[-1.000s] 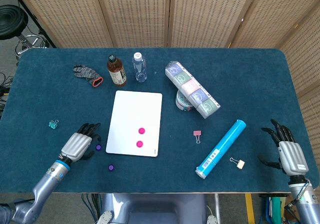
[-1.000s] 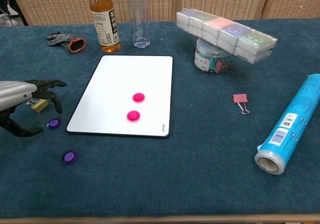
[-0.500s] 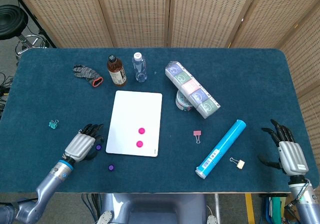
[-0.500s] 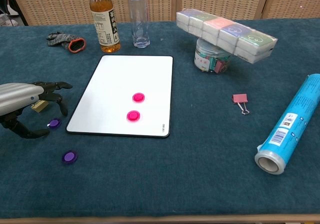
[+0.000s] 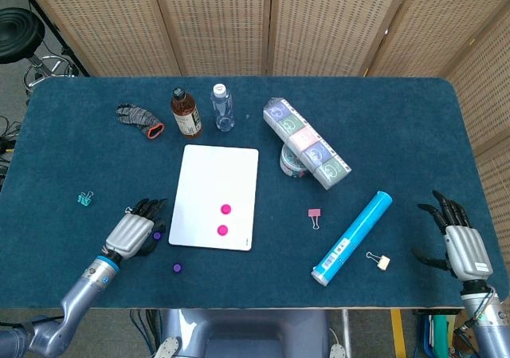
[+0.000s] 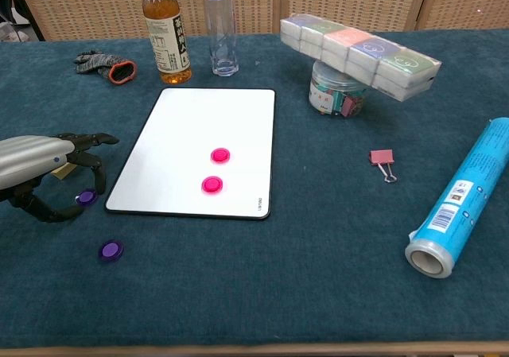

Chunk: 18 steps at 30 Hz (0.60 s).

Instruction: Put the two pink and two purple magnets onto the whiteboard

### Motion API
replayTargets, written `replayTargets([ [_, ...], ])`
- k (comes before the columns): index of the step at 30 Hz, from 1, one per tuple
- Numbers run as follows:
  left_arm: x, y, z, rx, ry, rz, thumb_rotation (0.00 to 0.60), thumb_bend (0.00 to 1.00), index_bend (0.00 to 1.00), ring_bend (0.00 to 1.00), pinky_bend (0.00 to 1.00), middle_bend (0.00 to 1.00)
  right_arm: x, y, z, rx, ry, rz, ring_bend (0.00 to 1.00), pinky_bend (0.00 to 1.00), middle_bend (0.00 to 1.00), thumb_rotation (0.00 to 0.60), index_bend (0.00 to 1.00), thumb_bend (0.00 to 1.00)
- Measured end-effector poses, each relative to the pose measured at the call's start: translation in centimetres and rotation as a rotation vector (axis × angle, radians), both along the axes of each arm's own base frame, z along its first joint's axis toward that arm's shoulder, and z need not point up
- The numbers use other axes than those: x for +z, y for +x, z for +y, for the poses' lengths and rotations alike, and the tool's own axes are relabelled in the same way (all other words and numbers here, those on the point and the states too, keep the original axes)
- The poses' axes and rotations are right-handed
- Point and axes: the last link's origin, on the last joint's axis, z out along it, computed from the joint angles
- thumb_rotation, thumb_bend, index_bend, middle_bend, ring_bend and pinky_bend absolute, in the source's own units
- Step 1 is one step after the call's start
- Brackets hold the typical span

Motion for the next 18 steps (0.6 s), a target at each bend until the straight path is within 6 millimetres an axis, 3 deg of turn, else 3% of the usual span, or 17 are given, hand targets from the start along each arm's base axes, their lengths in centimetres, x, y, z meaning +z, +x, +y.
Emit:
replayTargets([
  [18,1.4,1.1,1.0,-0.002,0.044,-0.04,0.6,0.37,0.58,0.0,0.0,0.0,0.2,-0.1,0.0,-0.002,-0.003,-0.006,0.0,0.0,0.0,0.6,0.19,0.23],
])
